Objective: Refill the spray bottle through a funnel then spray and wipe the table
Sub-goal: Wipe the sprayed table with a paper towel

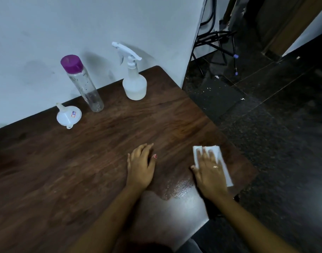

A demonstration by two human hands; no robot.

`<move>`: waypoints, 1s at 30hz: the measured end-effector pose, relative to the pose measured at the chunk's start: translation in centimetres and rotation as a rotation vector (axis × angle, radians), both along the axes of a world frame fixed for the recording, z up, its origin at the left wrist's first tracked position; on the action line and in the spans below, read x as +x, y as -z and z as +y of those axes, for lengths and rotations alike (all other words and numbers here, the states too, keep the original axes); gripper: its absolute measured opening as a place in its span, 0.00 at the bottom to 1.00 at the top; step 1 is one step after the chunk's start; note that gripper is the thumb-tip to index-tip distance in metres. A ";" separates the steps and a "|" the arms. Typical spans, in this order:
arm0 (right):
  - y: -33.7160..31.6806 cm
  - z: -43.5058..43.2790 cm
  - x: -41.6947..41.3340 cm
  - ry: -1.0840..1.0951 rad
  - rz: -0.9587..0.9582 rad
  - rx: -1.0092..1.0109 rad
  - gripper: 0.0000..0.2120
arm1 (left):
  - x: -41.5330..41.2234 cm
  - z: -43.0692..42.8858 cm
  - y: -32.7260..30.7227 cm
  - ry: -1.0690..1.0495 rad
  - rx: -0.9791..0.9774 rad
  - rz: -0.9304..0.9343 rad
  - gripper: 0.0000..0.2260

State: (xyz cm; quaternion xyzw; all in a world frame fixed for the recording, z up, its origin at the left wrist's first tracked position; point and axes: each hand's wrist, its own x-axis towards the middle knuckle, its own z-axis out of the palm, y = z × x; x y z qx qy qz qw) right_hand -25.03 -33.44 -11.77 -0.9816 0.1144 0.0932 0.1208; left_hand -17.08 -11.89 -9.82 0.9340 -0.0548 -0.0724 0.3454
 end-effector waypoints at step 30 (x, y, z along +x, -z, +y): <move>-0.6 18.2 12.4 -0.476 0.045 0.048 0.35 | -2.1 13.4 -0.6 -0.317 -0.015 -0.035 0.26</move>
